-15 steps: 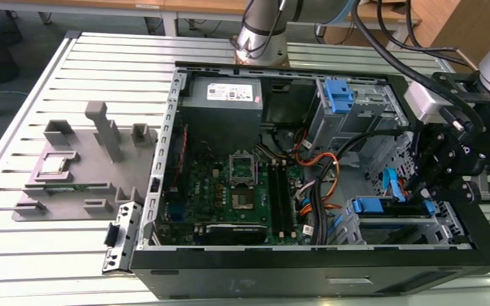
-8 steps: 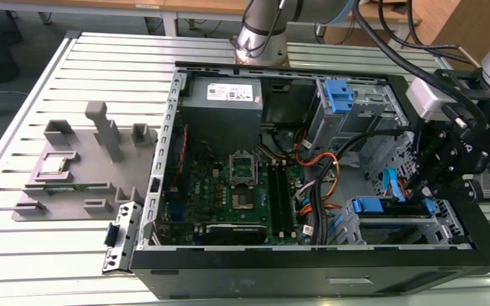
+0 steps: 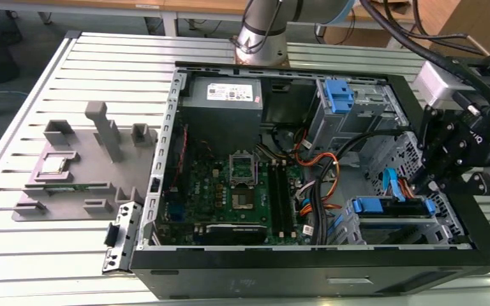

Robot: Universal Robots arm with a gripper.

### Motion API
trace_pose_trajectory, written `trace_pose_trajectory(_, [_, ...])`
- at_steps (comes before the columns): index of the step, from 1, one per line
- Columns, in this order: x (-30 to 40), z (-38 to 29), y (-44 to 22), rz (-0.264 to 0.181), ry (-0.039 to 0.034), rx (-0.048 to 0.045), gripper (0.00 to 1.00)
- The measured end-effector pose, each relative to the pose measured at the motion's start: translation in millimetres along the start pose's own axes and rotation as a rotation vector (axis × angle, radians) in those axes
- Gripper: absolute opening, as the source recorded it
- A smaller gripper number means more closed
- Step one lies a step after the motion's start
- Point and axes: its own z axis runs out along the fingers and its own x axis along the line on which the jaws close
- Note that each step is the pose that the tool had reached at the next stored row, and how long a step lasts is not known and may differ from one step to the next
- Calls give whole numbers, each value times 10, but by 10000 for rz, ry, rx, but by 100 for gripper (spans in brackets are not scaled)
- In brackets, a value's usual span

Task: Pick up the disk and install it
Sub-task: 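Insert the second disk wire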

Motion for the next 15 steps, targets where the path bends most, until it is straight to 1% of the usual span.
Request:
trace_pose_trajectory(3, [2, -48, 0, 1, 1, 0, 24])
trace_pose_trajectory(4, [2, -52, 0, 0, -1, 0, 24])
trace_pose_trajectory(7, [3, -54, 6, 0, -3, 7, 24])
trace_pose_trajectory(12, [12, -52, 75, 4, -13, 90, 24])
trace_pose_trajectory(15, [12, -54, 78, 4, -11, 94, 24])
